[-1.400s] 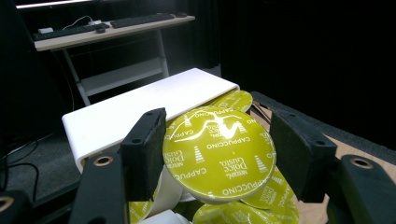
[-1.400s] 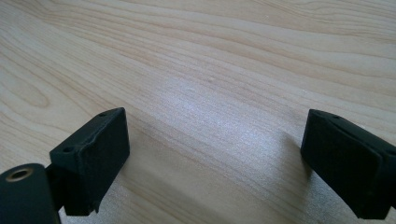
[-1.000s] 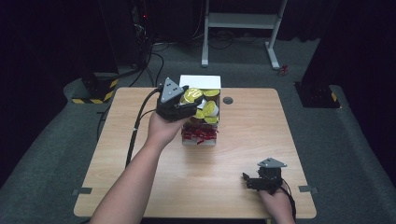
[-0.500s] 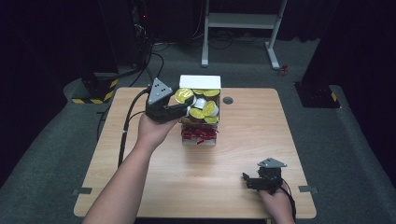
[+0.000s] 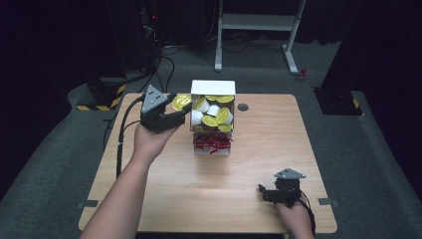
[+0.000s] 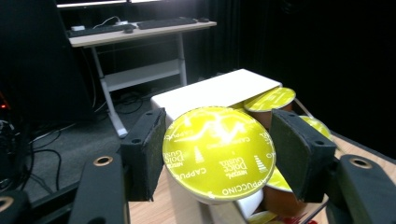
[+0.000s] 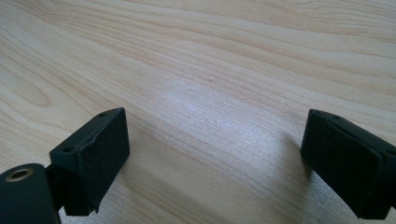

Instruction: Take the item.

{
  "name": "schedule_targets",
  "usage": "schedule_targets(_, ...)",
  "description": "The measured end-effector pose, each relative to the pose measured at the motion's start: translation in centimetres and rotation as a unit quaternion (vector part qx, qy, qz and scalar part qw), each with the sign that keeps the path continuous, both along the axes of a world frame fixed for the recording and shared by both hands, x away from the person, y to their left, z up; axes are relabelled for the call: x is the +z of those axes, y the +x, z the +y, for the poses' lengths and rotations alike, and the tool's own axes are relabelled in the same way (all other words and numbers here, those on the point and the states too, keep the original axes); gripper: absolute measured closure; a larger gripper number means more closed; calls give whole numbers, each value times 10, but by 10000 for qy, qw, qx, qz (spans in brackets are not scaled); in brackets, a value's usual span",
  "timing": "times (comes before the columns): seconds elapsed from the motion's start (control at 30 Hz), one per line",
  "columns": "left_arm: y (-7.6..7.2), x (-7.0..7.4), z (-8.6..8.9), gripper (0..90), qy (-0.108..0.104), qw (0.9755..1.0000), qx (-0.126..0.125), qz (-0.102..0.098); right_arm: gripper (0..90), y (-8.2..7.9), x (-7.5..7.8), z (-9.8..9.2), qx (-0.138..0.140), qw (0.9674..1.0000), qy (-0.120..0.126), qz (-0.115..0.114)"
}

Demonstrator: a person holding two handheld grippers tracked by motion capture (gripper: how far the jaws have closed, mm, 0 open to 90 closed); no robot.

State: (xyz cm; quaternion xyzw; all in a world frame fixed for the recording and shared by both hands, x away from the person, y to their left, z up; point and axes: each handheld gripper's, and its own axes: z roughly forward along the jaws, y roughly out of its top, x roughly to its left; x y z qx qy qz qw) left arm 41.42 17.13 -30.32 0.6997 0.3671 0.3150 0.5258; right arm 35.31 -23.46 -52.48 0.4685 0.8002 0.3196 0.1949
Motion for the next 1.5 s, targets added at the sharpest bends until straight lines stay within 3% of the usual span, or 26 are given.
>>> schedule_targets(0.7, -2, -21, 46, 385, 16, 9988, 448, 205, 80, 0, 0, 0, 1, 10000, 1, -1)
schedule_targets(1.03, 0, -44, 67, 385, -11, 9969, 651, 439, 79, 0, 0, 0, -11, 10000, 9, 11)
schedule_targets(1.5, 9, -75, 81, 385, -37, 9936, 868, 716, 80, 0, 0, 0, -10, 10000, 9, 9)
